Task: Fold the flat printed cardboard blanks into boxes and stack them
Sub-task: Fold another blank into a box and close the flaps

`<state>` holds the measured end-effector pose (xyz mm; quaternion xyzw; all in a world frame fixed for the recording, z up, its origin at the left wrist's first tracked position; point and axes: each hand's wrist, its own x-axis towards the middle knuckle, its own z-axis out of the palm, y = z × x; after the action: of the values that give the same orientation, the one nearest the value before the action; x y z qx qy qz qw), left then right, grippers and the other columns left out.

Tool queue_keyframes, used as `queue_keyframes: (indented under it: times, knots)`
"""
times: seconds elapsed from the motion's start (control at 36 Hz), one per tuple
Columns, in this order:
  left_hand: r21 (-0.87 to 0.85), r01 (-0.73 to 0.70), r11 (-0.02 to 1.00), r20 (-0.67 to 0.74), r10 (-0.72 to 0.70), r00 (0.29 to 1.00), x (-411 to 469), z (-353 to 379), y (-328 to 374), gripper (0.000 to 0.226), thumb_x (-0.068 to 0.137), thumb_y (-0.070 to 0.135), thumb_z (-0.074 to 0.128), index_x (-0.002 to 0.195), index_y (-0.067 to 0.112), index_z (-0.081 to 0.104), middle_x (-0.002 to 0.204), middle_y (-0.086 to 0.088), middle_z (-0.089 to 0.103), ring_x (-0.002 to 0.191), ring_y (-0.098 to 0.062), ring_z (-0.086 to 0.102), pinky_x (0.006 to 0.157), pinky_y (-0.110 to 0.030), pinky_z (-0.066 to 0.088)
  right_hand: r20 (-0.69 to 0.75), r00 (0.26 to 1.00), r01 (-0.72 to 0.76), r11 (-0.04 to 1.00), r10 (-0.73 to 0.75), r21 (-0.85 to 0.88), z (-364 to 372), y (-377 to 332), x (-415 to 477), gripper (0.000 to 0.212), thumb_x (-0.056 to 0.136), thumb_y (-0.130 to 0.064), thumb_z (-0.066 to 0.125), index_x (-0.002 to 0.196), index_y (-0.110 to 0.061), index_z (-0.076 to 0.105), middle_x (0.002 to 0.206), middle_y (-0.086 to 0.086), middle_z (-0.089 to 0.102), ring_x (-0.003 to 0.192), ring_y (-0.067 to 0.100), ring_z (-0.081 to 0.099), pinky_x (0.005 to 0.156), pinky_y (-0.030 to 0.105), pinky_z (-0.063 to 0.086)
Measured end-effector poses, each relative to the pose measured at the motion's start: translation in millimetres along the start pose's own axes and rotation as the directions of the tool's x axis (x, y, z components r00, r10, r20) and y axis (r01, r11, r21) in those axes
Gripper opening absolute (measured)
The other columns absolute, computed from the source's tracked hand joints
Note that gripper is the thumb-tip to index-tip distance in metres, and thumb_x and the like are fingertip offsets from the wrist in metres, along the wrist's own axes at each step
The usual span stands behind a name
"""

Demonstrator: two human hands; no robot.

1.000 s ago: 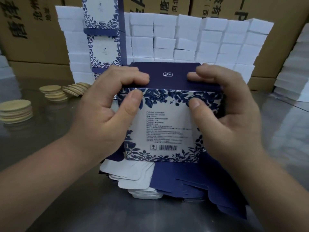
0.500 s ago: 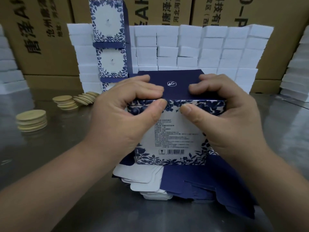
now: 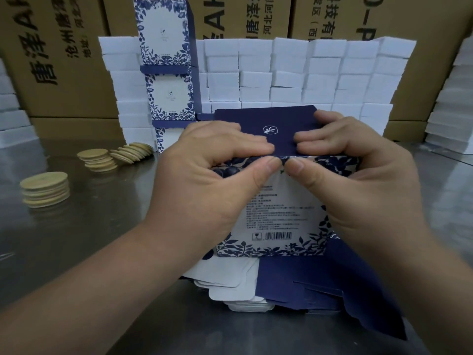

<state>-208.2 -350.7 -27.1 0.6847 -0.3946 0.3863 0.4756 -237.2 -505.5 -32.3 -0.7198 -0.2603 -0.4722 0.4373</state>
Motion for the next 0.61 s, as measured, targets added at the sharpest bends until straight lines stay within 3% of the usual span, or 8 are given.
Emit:
queue_keyframes:
  times: [0.08,0.28,0.44,0.61]
  knots:
    - [0.002,-0.007,1.0,0.004,0.007,1.0,1,0,0,0.015,0.075,0.034,0.063,0.089,0.036,0.058,0.09,0.021,0.06,0.097,-0.006,0.059,0.087,-0.013,0.042,-0.006,1.0,0.026,1.0,-0.026,-0.003,0,1,0,0.023,0.068,-0.023,0.078,0.078,-0.029,0.057,0.088,-0.016,0.061,0.095,-0.008,0.058,0.104,0.026,0.039]
    - [-0.047,-0.051,0.998,0.052,0.054,0.997,2,-5,-5,0.015,0.084,0.026,0.056,0.096,0.034,0.059,0.098,0.02,0.06,0.102,-0.011,0.059,0.091,-0.021,0.044,0.039,0.999,0.015,0.999,-0.016,0.031,-11,6,-2,0.012,0.083,-0.027,0.057,0.092,-0.034,0.059,0.096,-0.025,0.065,0.118,-0.003,0.053,0.109,0.028,0.036]
    - [-0.029,-0.095,0.995,0.038,0.096,0.995,0,-4,-7,0.014,0.086,0.024,0.055,0.095,0.034,0.057,0.097,0.019,0.06,0.1,-0.01,0.059,0.089,-0.018,0.043,0.05,0.993,0.108,0.993,-0.11,0.045,-12,9,-3,0.014,0.087,-0.015,0.054,0.08,-0.026,0.058,0.097,-0.009,0.062,0.093,-0.004,0.061,0.111,0.036,0.034]
    - [-0.059,-0.085,0.995,0.045,0.087,0.995,2,-4,-10,0.013,0.085,0.025,0.055,0.093,0.034,0.058,0.096,0.021,0.06,0.098,-0.006,0.059,0.089,-0.021,0.044,0.075,0.994,0.074,0.996,-0.078,0.052,-16,13,-1,0.014,0.089,-0.014,0.049,0.087,-0.022,0.059,0.1,-0.01,0.063,0.1,-0.004,0.06,0.111,0.034,0.034]
